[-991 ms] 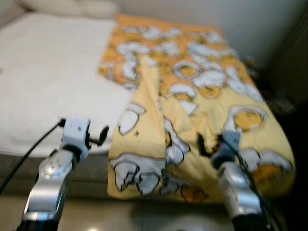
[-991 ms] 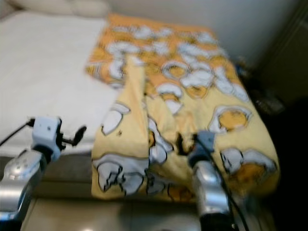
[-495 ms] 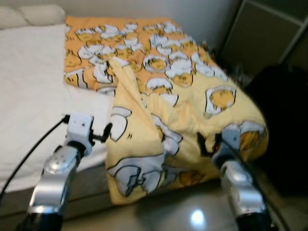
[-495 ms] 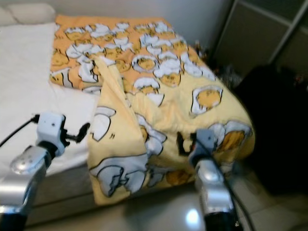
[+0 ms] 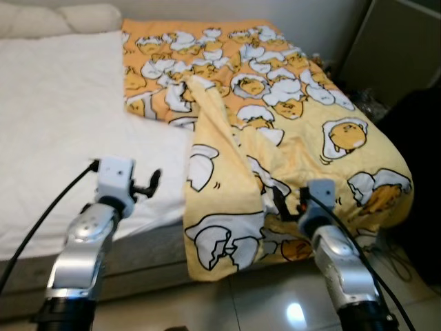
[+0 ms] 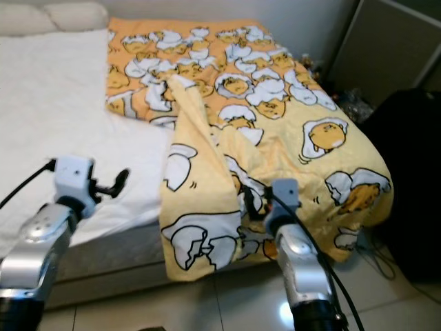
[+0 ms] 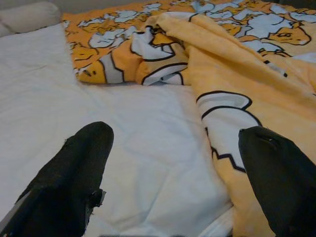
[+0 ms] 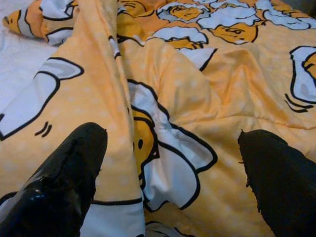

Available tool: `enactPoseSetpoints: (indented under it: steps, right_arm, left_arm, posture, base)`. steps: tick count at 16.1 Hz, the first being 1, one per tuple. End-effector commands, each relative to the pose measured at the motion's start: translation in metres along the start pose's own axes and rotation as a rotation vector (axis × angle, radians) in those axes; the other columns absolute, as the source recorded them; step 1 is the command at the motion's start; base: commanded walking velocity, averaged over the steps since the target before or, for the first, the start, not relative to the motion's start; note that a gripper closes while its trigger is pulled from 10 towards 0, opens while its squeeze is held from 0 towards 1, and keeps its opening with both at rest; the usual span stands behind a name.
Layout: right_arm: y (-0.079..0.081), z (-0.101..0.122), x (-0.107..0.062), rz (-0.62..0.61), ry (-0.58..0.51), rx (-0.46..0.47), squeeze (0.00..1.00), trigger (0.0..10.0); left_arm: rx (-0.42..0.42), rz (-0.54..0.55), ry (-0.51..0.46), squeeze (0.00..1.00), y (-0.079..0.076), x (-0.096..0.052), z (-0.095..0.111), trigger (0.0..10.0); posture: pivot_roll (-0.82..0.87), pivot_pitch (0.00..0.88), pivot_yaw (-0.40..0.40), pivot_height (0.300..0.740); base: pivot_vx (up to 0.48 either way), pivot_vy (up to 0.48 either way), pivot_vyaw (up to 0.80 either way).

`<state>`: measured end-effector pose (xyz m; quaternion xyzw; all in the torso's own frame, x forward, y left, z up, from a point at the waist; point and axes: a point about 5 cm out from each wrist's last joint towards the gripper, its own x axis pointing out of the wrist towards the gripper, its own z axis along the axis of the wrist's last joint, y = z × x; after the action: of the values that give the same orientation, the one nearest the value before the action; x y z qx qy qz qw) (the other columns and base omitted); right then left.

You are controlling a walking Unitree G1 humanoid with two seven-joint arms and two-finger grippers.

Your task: Clean up the room

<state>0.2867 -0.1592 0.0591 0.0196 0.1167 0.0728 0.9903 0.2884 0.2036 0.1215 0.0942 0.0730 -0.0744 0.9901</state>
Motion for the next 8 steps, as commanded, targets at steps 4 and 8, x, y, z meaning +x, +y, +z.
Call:
enactPoseSetpoints:
  steps: [4,8]
  right_arm:
    - [0.0049,0.0060,0.0025,0.041,-0.014,0.005,1.00,10.0]
    - [0.0022,0.0063,0.0034,0.002,-0.018,-0.009,1.00,10.0]
  left_arm:
    - [-0.018,0.014,-0.020,0.79,0.0026,0.0013,0.0036,10.0]
    - [-0.025,0.018,-0.026,0.79,0.0053,0.0011,0.0047,10.0]
  posture:
    - [0.08,0.000,-0.001,0.740]
    - [0.08,0.000,-0.001,0.740]
  base:
    - [0.069,0.000,0.80]
    - [0.335,0.000,0.40]
